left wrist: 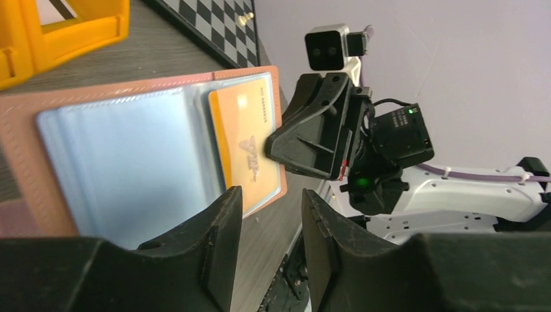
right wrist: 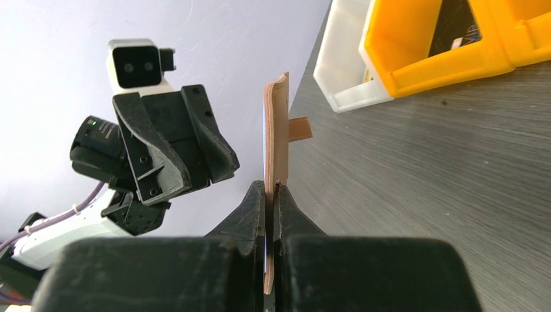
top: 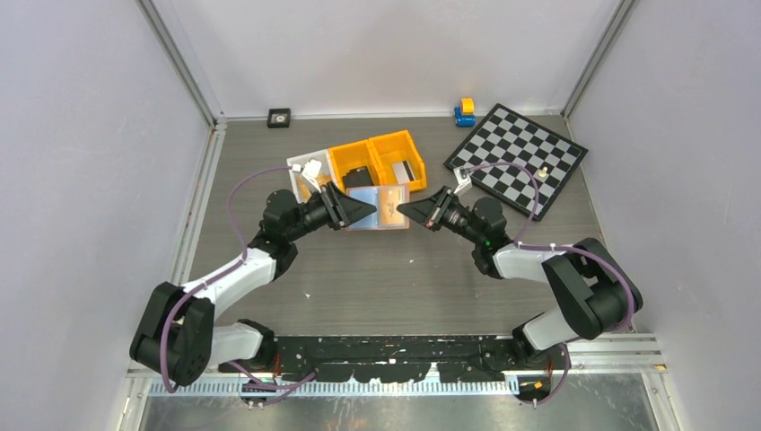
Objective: Take the credit cards out of the card holder
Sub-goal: Remove the credit card from the card holder.
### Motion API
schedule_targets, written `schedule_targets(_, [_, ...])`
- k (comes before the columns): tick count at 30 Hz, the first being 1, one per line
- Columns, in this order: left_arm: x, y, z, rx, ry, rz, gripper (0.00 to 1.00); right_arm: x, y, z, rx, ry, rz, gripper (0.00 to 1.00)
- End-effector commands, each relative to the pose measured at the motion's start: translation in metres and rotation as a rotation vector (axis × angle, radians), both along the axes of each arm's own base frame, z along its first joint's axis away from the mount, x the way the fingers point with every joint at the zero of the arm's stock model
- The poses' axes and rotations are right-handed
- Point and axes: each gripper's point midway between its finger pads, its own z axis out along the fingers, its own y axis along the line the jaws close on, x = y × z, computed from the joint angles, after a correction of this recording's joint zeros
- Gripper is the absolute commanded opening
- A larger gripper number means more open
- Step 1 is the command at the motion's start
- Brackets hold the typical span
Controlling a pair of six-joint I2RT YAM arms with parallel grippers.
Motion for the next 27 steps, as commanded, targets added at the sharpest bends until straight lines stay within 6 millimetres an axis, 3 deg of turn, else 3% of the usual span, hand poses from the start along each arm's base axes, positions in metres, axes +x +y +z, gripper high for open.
schedule_targets(1, [-0.003, -0.013, 0.03, -0.073, -0.064, -0.09, 0.41, -0.007, 0.013, 0.043, 0.107, -0.127, 0.074, 0.01])
schedule_targets(11, [0.006, -0.019, 0.013, -0.095, 0.024, -0.093, 0.41, -0.015, 0.015, 0.055, 0.129, -0.171, 0.101, 0.01])
schedule_targets(16, [0.003, -0.02, 0.017, -0.109, 0.013, -0.11, 0.41, -0.015, 0.017, 0.052, 0.131, -0.158, 0.109, 0.01])
schedule_targets(27, [-0.006, -0.027, 0.04, -0.243, -0.068, -0.216, 0.09, -0.012, 0.021, 0.048, 0.144, -0.133, 0.129, 0.0])
